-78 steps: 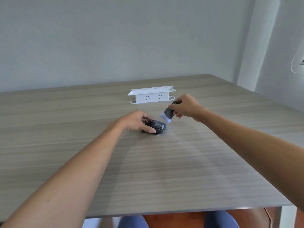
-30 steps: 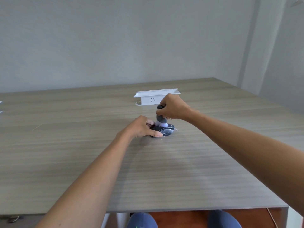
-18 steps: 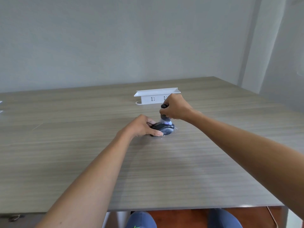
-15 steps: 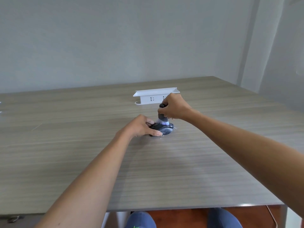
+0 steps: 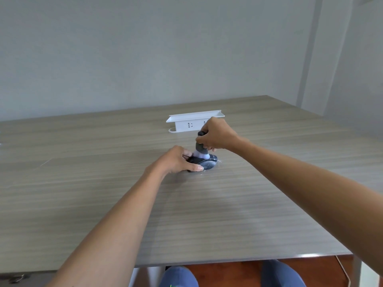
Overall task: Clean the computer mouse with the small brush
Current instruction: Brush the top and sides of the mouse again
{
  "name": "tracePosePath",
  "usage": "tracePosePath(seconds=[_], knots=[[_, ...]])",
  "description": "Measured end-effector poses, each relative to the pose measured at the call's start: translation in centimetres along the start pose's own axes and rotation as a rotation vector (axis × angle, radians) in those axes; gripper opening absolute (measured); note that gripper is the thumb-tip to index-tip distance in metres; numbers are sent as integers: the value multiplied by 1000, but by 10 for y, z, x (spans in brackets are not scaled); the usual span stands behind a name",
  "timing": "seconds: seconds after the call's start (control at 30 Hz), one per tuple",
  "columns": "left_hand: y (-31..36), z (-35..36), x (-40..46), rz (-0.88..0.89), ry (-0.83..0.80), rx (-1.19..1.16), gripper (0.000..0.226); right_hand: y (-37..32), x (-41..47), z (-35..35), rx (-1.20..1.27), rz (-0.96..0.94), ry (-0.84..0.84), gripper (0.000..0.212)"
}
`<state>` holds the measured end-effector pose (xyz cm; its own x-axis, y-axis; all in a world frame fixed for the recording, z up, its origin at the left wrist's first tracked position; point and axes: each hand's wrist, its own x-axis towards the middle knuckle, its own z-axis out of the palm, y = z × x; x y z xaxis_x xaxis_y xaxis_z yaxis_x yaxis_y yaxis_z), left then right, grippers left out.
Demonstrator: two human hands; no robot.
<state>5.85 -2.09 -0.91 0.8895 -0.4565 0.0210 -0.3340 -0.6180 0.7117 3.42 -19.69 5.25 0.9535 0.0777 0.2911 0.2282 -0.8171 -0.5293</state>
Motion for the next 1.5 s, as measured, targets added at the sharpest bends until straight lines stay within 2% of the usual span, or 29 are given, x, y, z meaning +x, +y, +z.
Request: tracePosePath(seconds=[0.1, 0.23, 0.33, 0.43, 0.63, 0.77, 0.83, 0.93, 1.0, 1.03, 1.17, 1.33, 1.43, 1.5], knots=[[1, 0, -1, -18, -15, 9, 34, 8, 5, -3, -95, 39, 16, 31], [2, -1, 0, -35, -46, 48, 35, 8, 5, -5, -151, 43, -12, 35], [1, -2, 3, -50, -64, 74, 38, -1, 6, -3, -125, -6, -35, 32], [-2, -2, 5, -42, -54, 88, 47, -6, 5, -1, -96, -34, -74, 20], [-2, 2, 2, -39, -21, 29, 41, 4, 2, -9, -171, 27, -21, 31], [-3, 2, 3, -28, -15, 27, 41, -3, -5, -5, -63, 33, -20, 19], [-1, 3, 3, -7, -8, 11, 26, -7, -8, -4, 39, 41, -41, 22], [-1, 4, 6, -19, 1, 6, 23, -4, -14, -4, 66, 58, -38, 24], [-5, 6, 10, -25, 0, 19, 47, 2, -16, -8, 25, 61, -12, 19], [-6, 6, 10, -39, 2, 21, 52, 5, -17, -10, -1, 62, 5, 19], [-8, 8, 13, -56, 17, 32, 46, 7, -19, -12, -45, 46, 61, 22], [-6, 7, 11, -36, 16, 9, 30, -4, -25, -1, 48, -4, 1, 16], [-8, 8, 12, -36, 39, 11, 43, 5, -23, -5, 22, 25, 46, 19], [-9, 9, 12, -45, 36, -2, 29, 14, -23, -10, -23, 60, 81, 20]])
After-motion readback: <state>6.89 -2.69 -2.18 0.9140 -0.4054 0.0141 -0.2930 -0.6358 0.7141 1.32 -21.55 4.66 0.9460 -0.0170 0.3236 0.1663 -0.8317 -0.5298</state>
